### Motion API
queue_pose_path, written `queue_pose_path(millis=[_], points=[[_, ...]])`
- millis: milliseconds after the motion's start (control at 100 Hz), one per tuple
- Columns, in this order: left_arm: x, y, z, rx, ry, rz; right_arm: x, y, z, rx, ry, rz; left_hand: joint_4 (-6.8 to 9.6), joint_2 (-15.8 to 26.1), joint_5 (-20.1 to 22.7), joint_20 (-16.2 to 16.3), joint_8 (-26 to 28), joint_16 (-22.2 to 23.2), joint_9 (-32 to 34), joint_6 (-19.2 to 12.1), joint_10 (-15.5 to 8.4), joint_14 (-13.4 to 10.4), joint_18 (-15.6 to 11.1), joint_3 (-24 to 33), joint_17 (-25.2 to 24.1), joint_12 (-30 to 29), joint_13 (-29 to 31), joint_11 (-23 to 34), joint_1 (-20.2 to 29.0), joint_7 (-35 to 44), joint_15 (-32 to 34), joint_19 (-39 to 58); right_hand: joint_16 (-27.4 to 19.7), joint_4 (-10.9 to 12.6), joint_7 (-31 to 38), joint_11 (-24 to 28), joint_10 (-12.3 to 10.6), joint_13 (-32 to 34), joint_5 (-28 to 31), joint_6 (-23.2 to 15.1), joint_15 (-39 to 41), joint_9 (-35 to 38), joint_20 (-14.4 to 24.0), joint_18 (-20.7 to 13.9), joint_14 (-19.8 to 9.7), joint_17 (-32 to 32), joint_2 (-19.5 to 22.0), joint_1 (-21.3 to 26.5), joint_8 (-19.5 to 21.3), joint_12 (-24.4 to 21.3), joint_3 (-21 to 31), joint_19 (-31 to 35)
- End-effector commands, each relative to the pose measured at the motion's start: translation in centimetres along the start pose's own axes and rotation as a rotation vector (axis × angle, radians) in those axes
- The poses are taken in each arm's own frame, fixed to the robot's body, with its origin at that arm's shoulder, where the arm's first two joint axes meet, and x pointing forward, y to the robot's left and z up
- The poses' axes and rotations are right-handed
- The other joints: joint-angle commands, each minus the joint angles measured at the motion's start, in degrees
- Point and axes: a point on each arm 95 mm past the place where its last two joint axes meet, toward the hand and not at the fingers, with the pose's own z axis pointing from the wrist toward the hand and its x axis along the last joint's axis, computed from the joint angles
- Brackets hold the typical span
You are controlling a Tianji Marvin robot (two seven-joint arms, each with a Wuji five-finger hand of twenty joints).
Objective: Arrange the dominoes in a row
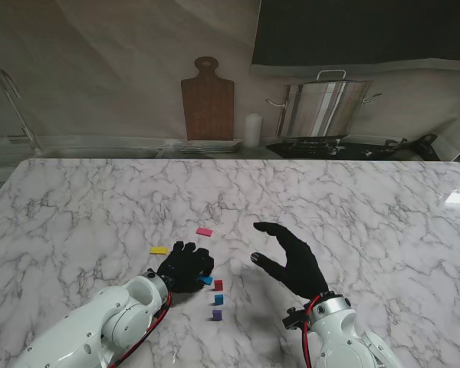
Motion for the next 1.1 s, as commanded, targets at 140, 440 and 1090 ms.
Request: queue_pose_path(millis=[140,440,1090], points=[[0.13,0.36,-0.05,-0.033,0.008,0.003,-0.11,-0.07,0.00,0.000,-0.007,0.003,-0.61,-0.6,0.6,-1.4,-9.2,0.3,0.9,0.9,-0.7,1.3,0.8,4.8,-1.1,-0.4,-0.3,-0.1,-1.9,-14.5,1.0,1.6,-1.2,1.2,0.3,1.3,0.2,0.2,-0.7,-0.8,-0.7,-0.5,1.0,-0.3,-1.6,0.3,1.3,1.4,1.4,0.5,0.8,0.9],[0.09,0.44,-0.22,-0.023,0.009,0.013,-0.12,-0.10,0.02,-0.001,-0.008,0.005,-1.38,-2.3,6.2,-0.8,-15.2,0.3,10.5,-4.5,-2.3,1.7,1.5,5.0,-0.9,-0.3,2.4,2.3,0.5,-17.4,2.0,3.4,-1.1,1.2,0.3,1.5,0.2,0.3,-0.8,-0.8,-0.6,-0.5,1.2,-0.3,-1.5,0.4,1.3,1.3,1.4,0.7,1.0,1.2],[0.44,0.30,-0.77,-0.025,0.044,0.056,-0.08,-0.18,0.02,0.002,-0.008,0.004,-0.91,-6.0,1.4,-3.8,-13.9,1.6,18.5,4.5,-6.3,0.5,2.2,14.6,-1.0,4.5,4.8,11.2,-6.4,-16.8,5.1,6.3,-1.0,1.3,0.5,1.6,0.2,0.3,-0.7,-0.7,-0.7,-0.5,1.5,-0.3,-1.5,0.4,1.0,1.5,1.4,0.8,1.9,1.3]])
